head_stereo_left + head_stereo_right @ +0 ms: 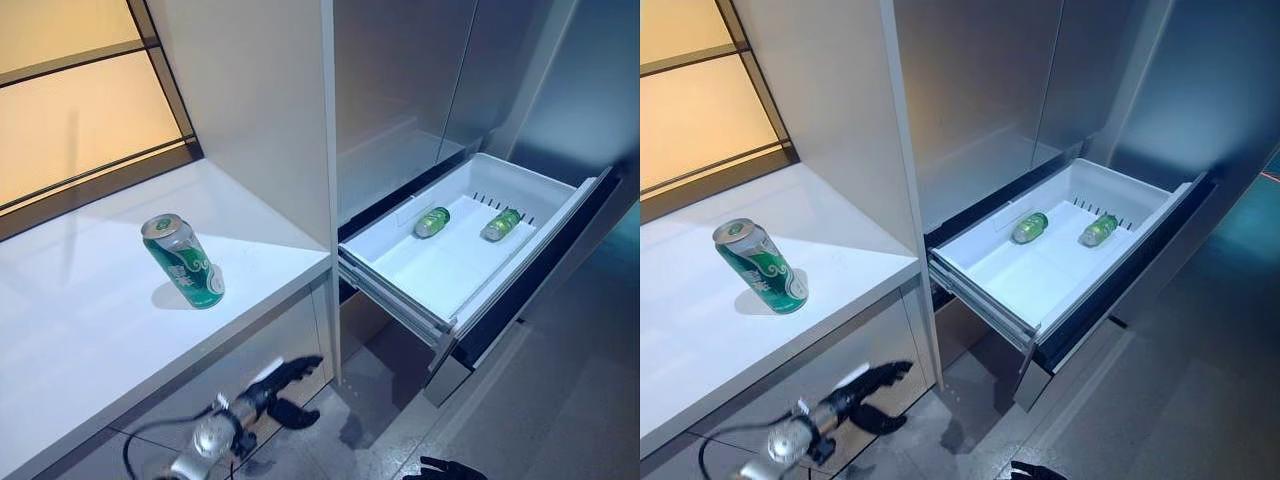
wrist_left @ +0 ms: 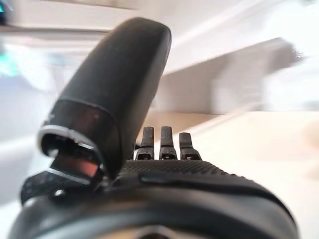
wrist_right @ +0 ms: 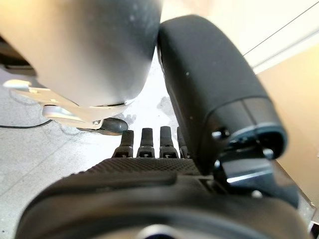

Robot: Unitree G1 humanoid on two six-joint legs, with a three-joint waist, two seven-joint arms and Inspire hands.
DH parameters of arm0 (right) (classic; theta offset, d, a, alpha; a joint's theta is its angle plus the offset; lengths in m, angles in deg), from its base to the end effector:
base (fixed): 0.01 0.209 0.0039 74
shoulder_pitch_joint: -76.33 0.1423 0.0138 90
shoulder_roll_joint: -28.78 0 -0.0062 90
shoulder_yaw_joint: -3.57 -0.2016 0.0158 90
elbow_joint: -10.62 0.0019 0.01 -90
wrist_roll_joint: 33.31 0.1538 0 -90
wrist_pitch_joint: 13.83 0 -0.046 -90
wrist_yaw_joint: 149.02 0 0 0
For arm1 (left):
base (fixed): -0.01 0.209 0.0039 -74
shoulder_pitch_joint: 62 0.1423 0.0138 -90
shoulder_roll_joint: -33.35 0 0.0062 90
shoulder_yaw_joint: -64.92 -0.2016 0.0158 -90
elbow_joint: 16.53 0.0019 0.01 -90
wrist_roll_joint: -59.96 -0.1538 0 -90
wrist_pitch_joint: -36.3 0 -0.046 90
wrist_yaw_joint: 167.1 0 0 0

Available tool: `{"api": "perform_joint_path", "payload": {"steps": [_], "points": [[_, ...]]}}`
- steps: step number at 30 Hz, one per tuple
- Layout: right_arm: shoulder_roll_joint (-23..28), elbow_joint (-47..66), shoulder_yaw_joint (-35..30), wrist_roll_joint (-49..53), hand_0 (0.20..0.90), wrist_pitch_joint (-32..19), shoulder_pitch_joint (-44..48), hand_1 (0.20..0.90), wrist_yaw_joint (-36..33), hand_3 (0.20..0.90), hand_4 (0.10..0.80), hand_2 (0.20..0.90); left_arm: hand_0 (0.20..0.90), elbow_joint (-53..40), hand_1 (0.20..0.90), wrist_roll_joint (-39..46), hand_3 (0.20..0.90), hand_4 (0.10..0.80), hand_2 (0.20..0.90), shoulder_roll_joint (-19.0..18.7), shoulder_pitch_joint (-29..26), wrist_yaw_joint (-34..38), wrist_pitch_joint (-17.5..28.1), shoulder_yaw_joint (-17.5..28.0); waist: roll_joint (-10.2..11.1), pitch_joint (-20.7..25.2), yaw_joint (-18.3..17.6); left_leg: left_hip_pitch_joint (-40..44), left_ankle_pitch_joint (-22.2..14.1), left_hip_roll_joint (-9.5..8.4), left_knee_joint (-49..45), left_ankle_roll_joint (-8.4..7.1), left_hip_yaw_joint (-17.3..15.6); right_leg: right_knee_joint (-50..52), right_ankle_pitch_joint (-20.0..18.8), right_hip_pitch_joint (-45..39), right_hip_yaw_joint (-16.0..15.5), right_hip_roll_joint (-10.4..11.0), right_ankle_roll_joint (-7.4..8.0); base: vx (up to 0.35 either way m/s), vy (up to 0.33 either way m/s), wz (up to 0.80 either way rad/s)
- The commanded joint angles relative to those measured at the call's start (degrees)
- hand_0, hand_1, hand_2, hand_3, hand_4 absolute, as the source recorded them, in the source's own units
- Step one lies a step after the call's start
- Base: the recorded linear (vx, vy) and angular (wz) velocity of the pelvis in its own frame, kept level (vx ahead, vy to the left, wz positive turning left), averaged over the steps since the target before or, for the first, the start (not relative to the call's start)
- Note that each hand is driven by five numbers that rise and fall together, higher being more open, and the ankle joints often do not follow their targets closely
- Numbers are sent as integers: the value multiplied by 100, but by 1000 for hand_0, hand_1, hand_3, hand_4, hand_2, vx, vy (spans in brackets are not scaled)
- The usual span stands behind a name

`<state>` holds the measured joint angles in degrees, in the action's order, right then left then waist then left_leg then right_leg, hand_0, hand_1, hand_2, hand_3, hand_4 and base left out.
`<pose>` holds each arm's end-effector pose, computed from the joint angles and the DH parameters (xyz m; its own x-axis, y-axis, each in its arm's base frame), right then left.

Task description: Put drinks into fridge and close the fridge

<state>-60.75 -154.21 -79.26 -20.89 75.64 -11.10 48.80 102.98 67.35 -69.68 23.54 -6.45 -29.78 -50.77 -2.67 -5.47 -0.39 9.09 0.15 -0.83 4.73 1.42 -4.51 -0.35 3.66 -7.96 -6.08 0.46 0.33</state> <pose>0.0809 -0.2531 -0.1425 0.3215 0.0698 -0.9443 -0.0176 0.9975 0.0677 0.2012 0.2143 -0.0405 0.7563 -0.5717 -0.3180 0.6516 0.7020 0.2876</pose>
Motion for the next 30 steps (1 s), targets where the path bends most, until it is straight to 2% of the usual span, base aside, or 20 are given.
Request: {"api": "perform_joint_path", "payload": {"steps": [1, 4, 6, 7, 10, 13, 19, 25, 30], "points": [[103, -351, 172, -133, 900, -151, 105, 900, 110, 900, 800, 900, 900, -1996, 900, 1933, 900, 800, 900, -178, -1011, -786, -687, 755, -2, 127, 25, -137, -391, -160, -201, 62, -129, 192, 3, 322, 11, 34, 393, 0, 0, 0], [37, -444, 114, -142, 900, -288, 19, 900, 86, 900, 800, 900, 900, -2893, 900, 2716, 900, 800, 900, -194, -1152, -882, -1056, 1122, 10, 172, 59, -121, -411, -177, -162, 89, -77, 166, 10, 305, 14, 32, 397, 0, 0, 0], [-36, -477, 110, -141, 900, -352, -53, 900, 34, 900, 800, 900, 900, -3386, 900, 3010, 900, 800, 900, -161, -1221, -793, -960, 1352, 24, 208, 78, -97, -428, -188, -128, 105, -35, 147, 21, 283, 24, 28, 401, 5, -9, 2], [-105, -483, 151, -127, 900, -416, -134, 900, -13, 900, 800, 900, 900, -3755, 900, 3169, 900, 800, 900, -143, -1288, -569, -748, 1552, 34, 249, 81, -78, -426, -197, -84, 108, 9, 122, 29, 262, 33, 15, 394, 0, 0, 0], [-207, -477, 258, -77, 900, -495, -245, 900, -96, 900, 800, 900, 900, -4107, 900, 3201, 900, 800, 900, -201, -1414, -123, -342, 1778, 43, 314, 78, -50, -438, -204, -48, 107, 59, 90, 46, 231, 25, 3, 390, 0, 0, 0], [-286, -469, 342, -38, 900, -515, -315, 900, -175, 900, 800, 900, 900, -4295, 900, 2819, 900, 800, 900, -301, -1496, 339, 12, 2009, 51, 361, 84, -34, -439, -205, -29, 98, 93, 62, 62, 197, 12, -6, 378, 0, 0, 0], [-346, -531, 439, -2, 900, -578, -388, 900, -224, 900, 800, 900, 900, -4563, 900, 2248, 900, 800, 900, -437, -1569, 1030, 323, 2509, 60, 428, 118, 1, -442, -201, 4, 75, 148, 22, 98, 141, -4, -39, 340, 0, 0, 0], [-367, -530, 484, -16, 900, -566, -390, 900, -252, 900, 800, 900, 900, -4578, 900, 2006, 900, 800, 900, -543, -1510, 1561, 201, 2873, 59, 452, 162, 5, -437, -192, 14, 56, 181, 16, 126, 120, -15, -61, 311, 0, 0, 0], [-345, -500, 449, -49, 900, -506, -391, 900, -243, 900, 800, 900, 900, -4391, 900, 2133, 900, 800, 900, -618, -1343, 1935, 58, 3145, 63, 453, 210, 9, -430, -193, 7, 42, 211, 21, 145, 103, -36, -63, 300, 2, 3, 1]]}}
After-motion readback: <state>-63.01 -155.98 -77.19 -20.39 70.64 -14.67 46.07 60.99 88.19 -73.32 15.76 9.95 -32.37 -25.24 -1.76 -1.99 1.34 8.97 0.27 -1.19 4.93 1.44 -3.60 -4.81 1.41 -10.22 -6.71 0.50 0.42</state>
